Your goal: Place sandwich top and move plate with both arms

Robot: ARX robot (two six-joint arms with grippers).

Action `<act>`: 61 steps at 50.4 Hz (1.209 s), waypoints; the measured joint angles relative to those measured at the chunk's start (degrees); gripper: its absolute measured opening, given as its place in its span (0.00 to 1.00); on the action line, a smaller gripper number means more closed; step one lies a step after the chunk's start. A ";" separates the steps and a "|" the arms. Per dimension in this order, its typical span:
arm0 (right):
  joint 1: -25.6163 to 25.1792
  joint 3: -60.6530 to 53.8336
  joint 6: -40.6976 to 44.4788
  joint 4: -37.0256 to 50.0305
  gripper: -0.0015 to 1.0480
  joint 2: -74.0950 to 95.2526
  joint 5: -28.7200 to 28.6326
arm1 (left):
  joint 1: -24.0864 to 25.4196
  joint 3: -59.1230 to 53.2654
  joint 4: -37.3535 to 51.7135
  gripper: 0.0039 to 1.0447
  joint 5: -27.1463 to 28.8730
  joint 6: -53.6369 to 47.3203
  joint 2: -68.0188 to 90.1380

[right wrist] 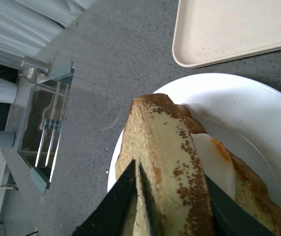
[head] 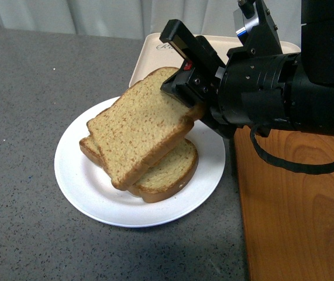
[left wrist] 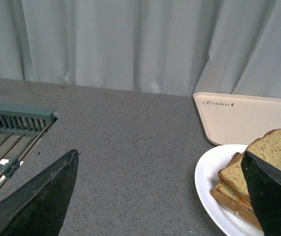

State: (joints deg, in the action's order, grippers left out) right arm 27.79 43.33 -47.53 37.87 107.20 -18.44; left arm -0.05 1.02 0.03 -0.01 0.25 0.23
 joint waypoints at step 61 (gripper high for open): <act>-27.65 -42.97 46.71 -14.01 0.04 -76.00 18.56 | 0.00 0.00 0.00 0.94 -0.02 0.00 0.00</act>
State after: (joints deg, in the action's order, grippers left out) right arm 0.14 0.36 -0.82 23.86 31.20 0.12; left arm -0.05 1.02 0.03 -0.03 0.25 0.23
